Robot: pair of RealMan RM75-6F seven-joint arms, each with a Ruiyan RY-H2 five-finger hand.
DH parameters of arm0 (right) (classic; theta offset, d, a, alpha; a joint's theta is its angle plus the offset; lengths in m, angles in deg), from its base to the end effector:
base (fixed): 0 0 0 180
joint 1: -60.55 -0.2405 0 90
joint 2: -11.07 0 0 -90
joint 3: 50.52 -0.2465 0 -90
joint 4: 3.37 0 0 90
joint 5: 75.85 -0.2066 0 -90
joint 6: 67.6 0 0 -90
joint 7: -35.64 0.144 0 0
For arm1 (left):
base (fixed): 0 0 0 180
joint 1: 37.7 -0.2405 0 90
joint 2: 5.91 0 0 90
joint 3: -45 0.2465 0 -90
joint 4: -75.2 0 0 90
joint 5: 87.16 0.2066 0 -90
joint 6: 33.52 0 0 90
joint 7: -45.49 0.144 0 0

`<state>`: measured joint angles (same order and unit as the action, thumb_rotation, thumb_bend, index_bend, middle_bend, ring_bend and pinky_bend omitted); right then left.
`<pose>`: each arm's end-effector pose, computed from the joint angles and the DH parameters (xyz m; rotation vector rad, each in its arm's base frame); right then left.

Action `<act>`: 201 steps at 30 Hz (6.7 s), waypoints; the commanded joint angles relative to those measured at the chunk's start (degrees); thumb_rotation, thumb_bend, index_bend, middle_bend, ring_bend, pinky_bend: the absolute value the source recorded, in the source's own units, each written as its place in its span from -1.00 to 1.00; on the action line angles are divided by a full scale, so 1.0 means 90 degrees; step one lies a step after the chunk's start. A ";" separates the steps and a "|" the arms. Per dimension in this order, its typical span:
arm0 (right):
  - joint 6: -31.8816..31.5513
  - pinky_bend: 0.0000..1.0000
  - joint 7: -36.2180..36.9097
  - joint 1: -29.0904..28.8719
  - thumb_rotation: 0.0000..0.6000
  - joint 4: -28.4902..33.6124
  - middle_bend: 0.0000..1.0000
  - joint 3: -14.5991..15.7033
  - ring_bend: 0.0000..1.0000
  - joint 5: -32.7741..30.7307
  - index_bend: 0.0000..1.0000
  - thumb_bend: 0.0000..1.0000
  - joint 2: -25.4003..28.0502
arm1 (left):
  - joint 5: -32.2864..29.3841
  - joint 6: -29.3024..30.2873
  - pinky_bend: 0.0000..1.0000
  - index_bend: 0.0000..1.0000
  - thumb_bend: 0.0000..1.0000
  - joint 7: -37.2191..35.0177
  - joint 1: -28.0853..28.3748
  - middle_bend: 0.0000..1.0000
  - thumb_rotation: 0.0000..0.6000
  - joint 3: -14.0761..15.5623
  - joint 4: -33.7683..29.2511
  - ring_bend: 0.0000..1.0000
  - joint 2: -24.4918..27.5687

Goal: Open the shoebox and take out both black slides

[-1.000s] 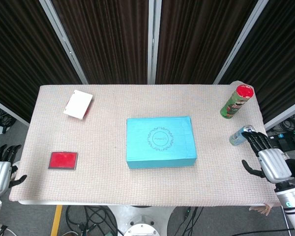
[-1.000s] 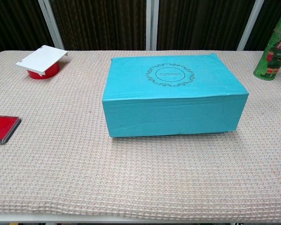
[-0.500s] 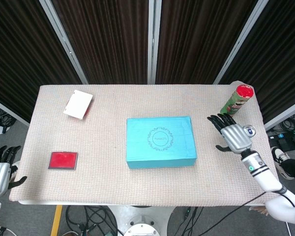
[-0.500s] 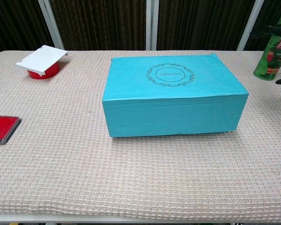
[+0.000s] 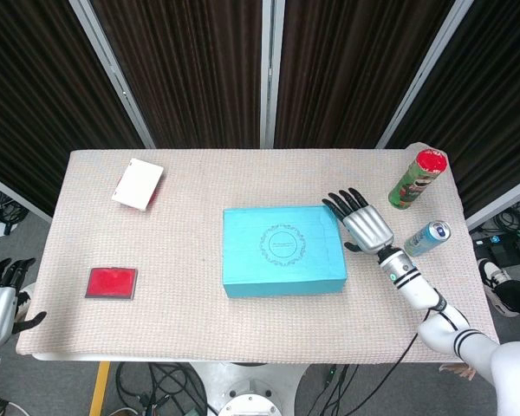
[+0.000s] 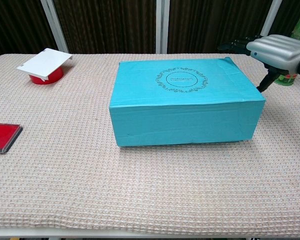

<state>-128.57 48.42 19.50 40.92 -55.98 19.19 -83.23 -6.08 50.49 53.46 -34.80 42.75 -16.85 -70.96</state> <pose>-0.2232 -0.3853 0.0202 1.9435 -0.5873 0.9500 -0.3198 0.1665 0.1542 -1.3542 -0.8868 -0.7226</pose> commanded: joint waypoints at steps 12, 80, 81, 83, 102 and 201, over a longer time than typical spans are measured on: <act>-0.1664 -1.00 0.0756 -0.0051 1.00 -0.1353 -0.75 0.1040 -1.00 0.1147 -0.80 -0.86 -0.0722 | -0.0003 -0.0068 -0.72 -0.70 -0.88 -0.0090 0.0009 -0.65 1.00 0.0027 0.0013 -0.82 0.0016; -0.1610 -1.00 0.2380 -0.0180 1.00 0.2525 -1.00 -0.1555 -1.00 -0.3343 -1.00 -0.66 0.0086 | 0.0152 0.0017 -0.72 -0.70 -0.87 -0.0482 -0.0070 -0.65 1.00 0.0085 0.0066 -0.82 0.0136; -0.1640 -1.00 0.2278 -0.0116 1.00 0.2660 -1.00 -0.1354 -1.00 -0.3055 -1.00 -0.66 0.0237 | 0.0155 0.0020 -0.72 -0.70 -0.87 -0.0481 -0.0070 -0.65 1.00 0.0085 0.0061 -0.82 0.0137; -0.1536 -1.00 0.1983 -0.0038 1.00 0.3038 -0.93 -0.0928 -1.00 -0.2492 -1.00 -0.68 0.0622 | 0.0160 0.0021 -0.72 -0.70 -0.87 -0.0470 -0.0070 -0.65 1.00 0.0086 0.0045 -0.82 0.0138; 0.0411 -1.00 -0.1535 -0.0754 1.00 0.4275 -0.39 0.0112 -1.00 -0.0969 -0.34 -0.87 0.1046 | 0.0140 -0.0026 -0.72 -0.70 -0.88 -0.0718 -0.0166 -0.65 1.00 0.0189 0.0166 -0.82 0.0061; -0.0352 -1.00 -0.1840 -0.0285 1.00 0.4730 0.22 -0.0853 -0.59 -0.1569 0.47 -0.07 0.1272 | 0.0095 -0.0498 -0.72 -0.70 -0.88 -0.1227 0.0075 -0.65 1.00 0.0118 0.0536 -0.82 -0.0033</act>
<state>-129.36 29.68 14.41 80.71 -63.33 5.42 -74.87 -5.27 45.99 42.38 -34.17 43.86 -11.99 -71.30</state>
